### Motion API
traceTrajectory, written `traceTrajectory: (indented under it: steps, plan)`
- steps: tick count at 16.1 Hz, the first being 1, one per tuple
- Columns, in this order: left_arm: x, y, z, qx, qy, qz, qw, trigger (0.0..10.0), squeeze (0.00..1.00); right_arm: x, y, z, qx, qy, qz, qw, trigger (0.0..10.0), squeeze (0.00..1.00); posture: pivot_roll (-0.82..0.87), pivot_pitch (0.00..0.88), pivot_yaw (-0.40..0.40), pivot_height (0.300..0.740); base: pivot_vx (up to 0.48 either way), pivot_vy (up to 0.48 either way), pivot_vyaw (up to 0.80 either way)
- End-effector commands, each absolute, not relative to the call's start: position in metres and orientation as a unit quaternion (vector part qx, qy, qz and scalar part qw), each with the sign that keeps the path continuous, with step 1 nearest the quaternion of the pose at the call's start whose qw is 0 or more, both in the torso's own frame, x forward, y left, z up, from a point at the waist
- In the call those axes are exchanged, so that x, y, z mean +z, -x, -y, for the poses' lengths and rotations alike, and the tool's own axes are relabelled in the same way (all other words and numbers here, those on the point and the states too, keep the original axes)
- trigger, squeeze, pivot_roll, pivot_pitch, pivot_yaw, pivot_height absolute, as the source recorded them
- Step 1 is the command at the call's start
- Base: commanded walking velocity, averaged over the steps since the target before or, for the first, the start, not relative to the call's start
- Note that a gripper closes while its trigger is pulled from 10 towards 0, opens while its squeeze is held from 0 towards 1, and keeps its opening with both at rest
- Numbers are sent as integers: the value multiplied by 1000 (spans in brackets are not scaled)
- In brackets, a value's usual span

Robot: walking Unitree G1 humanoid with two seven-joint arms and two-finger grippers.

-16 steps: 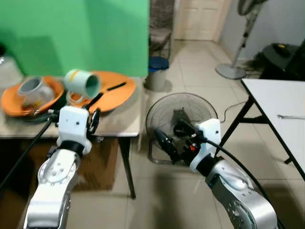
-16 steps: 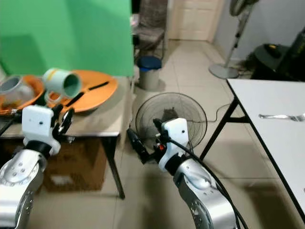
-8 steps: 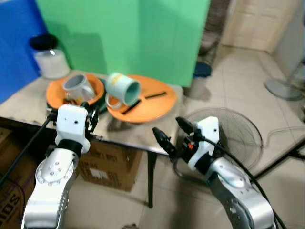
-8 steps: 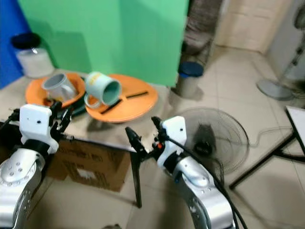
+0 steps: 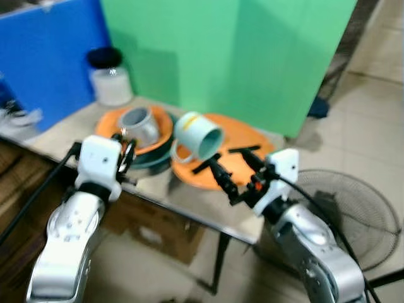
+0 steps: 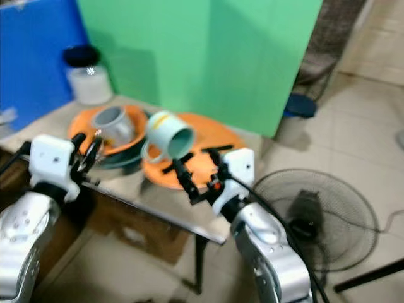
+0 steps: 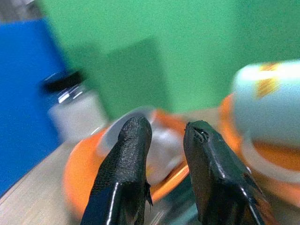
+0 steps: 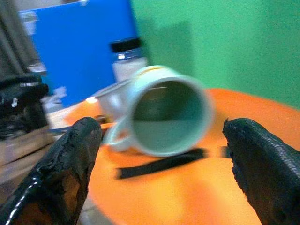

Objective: Setting the table

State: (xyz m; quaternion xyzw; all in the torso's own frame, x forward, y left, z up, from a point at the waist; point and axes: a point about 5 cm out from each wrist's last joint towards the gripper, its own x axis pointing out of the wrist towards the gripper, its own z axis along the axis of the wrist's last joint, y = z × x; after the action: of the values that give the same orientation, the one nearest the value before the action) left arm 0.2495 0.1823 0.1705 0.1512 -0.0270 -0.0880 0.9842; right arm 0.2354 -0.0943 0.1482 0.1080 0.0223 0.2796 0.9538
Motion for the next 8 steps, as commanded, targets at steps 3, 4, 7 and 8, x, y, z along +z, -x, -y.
traceTrajectory:
  steps: [3,4,7,8]
  plan:
    - [171,-256,-171,-174,-155,35,972,10000,125,151,-237,104,261,-107,-13,959,10000,0,210,0,34,727,116,0,0]
    - [172,-256,-171,-179,-153,36,971,10000,694,152,-238,104,260,-108,-12,959,10000,0,199,0,41,727,0,0,0]
    - [176,-259,-169,-223,-149,51,962,10000,1000,154,-238,109,254,-113,-5,961,10000,714,188,0,44,727,0,0,0]
    - [174,-259,-164,-252,-161,49,953,10000,1000,154,-238,110,253,-114,-4,961,10000,1000,183,0,44,727,0,0,0]
